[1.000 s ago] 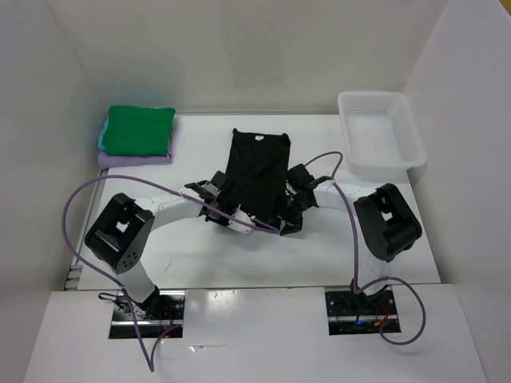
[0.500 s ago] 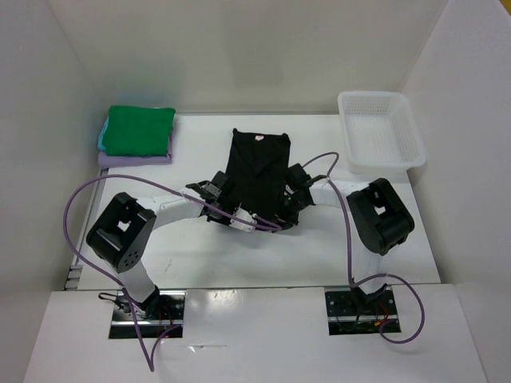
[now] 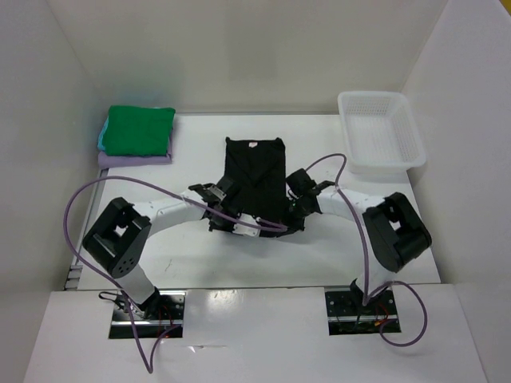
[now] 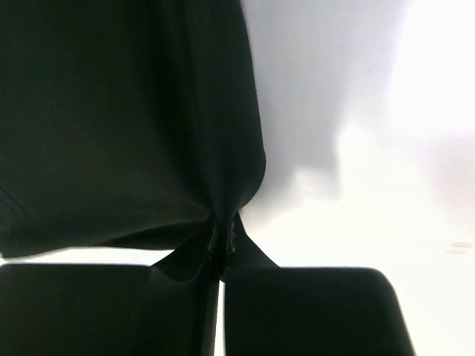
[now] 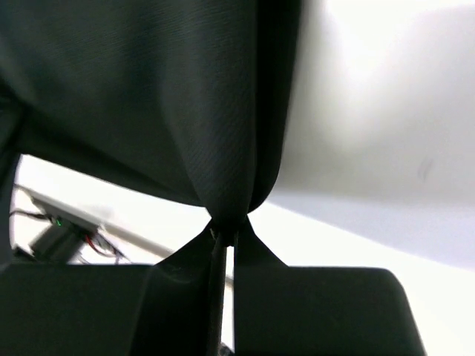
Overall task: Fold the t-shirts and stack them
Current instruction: Grab one side of the 2/3 rectangular tshirt with both arms, then fold the long partially folded tshirt into a neat square
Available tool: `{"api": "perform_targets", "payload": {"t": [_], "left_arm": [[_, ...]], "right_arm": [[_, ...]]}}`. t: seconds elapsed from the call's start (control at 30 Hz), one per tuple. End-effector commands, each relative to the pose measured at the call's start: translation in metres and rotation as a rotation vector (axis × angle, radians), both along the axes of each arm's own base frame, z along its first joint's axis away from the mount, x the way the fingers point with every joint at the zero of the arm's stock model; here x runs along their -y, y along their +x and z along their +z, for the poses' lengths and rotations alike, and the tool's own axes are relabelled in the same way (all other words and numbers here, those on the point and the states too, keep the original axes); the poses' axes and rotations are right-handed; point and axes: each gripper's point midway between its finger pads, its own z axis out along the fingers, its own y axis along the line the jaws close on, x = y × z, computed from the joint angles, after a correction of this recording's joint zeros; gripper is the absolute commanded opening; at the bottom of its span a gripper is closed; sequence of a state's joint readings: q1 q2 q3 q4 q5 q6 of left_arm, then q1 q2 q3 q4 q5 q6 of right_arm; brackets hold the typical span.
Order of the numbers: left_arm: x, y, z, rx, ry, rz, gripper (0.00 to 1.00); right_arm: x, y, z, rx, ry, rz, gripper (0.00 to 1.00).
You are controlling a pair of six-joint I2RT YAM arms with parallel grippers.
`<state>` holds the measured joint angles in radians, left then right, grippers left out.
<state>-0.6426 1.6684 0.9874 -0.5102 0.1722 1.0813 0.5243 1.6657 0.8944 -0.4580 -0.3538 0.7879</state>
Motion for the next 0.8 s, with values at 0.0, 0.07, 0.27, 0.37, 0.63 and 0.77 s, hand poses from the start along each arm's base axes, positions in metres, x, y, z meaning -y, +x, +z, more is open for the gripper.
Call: {"api": "perform_targets", "payload": {"t": [0.0, 0.07, 0.27, 0.37, 0.63, 0.77], "left_arm": [[0.001, -0.058, 0.009, -0.156, 0.01, 0.01, 0.0], [0.002, -0.073, 0.015, -0.185, 0.015, 0.009, 0.0], [-0.017, -0.125, 0.051, -0.371, 0.035, 0.062, 0.0], [-0.014, -0.146, 0.084, -0.453, -0.025, 0.052, 0.0], [0.005, -0.084, 0.146, -0.438, -0.26, 0.21, 0.0], [0.01, -0.024, 0.149, -0.389, -0.315, 0.312, 0.0]], "right_arm": [[-0.001, -0.03, 0.023, 0.023, -0.026, 0.05, 0.0], [-0.006, -0.051, 0.028, 0.005, -0.023, 0.07, 0.0], [-0.024, -0.114, 0.071, -0.015, 0.038, 0.112, 0.0], [-0.031, -0.136, 0.094, -0.021, 0.079, 0.124, 0.0], [-0.03, -0.113, 0.138, 0.038, 0.163, 0.106, 0.0], [-0.019, -0.072, 0.134, 0.065, 0.168, 0.087, 0.0]]}}
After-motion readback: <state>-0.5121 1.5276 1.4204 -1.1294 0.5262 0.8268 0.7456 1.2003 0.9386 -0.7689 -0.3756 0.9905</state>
